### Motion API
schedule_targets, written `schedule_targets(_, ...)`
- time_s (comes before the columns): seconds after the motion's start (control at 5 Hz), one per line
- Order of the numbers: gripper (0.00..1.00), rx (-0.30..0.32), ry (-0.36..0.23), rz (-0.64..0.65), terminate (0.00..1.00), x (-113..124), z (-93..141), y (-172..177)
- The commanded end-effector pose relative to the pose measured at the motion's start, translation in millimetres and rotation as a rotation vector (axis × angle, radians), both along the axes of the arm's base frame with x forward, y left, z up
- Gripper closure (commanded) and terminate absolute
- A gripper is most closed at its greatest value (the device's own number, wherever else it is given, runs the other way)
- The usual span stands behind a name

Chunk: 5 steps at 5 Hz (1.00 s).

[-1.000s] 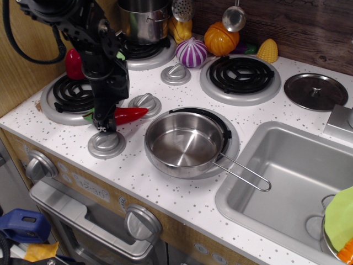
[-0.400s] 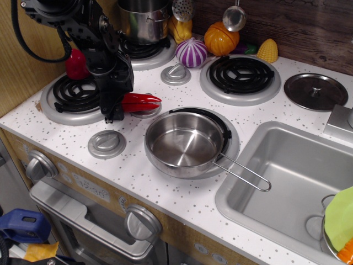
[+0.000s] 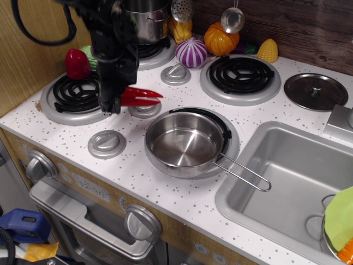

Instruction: Put pepper in pot or pan

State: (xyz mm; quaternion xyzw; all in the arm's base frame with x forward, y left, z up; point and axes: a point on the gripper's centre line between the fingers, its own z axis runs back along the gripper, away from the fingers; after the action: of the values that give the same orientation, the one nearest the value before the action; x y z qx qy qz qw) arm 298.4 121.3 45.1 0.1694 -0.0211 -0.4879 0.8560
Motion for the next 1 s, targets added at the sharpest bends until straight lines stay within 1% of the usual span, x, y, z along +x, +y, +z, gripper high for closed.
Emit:
schedule_targets(0.0,1.0,0.061,-0.074,0.025,0.0,12.6,54.9,-16.6)
schedule_targets(0.2,1.0,0.002,-0.065,0.087,0.0,5.7,57.3,-48.3)
schedule_targets(0.4,1.0,-0.026,-0.048,0.134,0.0,-9.5,53.6,-72.7)
schedule_targets(0.6,1.0,-0.044,-0.047,0.15,0.0,-29.5,42.1,-86.0)
schedule_targets(0.8,1.0,-0.053,-0.057,0.141,0.0,-36.0,30.8,-92.9)
